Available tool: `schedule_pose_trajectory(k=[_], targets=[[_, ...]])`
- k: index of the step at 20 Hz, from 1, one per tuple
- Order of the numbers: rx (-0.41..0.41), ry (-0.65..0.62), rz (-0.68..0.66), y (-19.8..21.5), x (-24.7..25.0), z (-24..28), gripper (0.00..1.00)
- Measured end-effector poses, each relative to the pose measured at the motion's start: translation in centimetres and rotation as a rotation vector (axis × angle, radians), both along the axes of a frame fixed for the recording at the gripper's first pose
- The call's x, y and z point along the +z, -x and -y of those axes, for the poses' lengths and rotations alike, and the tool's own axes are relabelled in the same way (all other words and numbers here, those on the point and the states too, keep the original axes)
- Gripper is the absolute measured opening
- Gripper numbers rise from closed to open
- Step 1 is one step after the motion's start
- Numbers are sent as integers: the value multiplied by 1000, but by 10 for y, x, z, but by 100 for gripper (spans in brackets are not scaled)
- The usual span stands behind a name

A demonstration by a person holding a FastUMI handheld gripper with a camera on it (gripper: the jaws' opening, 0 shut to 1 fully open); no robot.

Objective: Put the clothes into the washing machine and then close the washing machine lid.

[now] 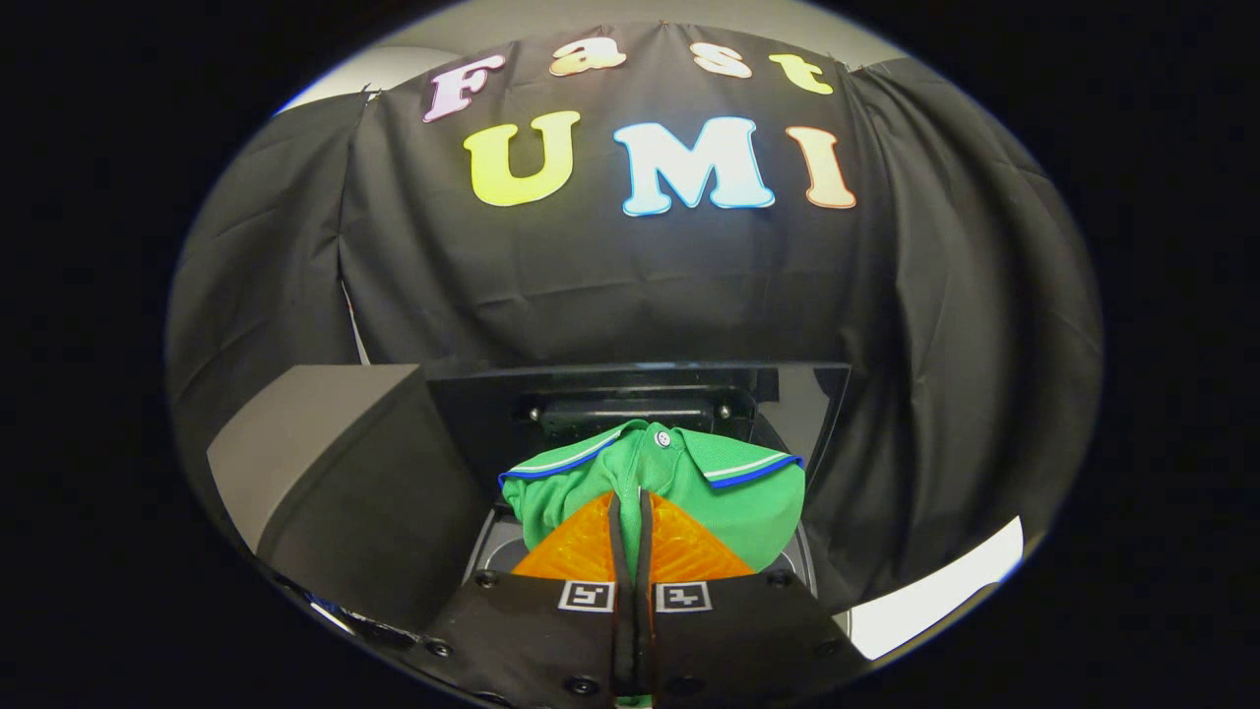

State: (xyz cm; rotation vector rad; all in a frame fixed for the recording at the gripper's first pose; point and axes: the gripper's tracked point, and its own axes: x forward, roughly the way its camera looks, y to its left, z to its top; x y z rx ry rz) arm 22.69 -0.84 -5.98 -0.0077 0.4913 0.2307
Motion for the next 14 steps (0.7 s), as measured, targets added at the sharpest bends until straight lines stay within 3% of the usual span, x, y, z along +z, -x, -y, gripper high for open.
schedule_pose_trajectory(k=[8, 11, 13, 14], targets=[[-3, 2, -115, 2, -61, 0, 2], [-1, 9, -169, 9, -76, 0, 9], [-3, -13, -144, 7, -73, -2, 18], [2, -23, -129, 7, -65, -5, 17]])
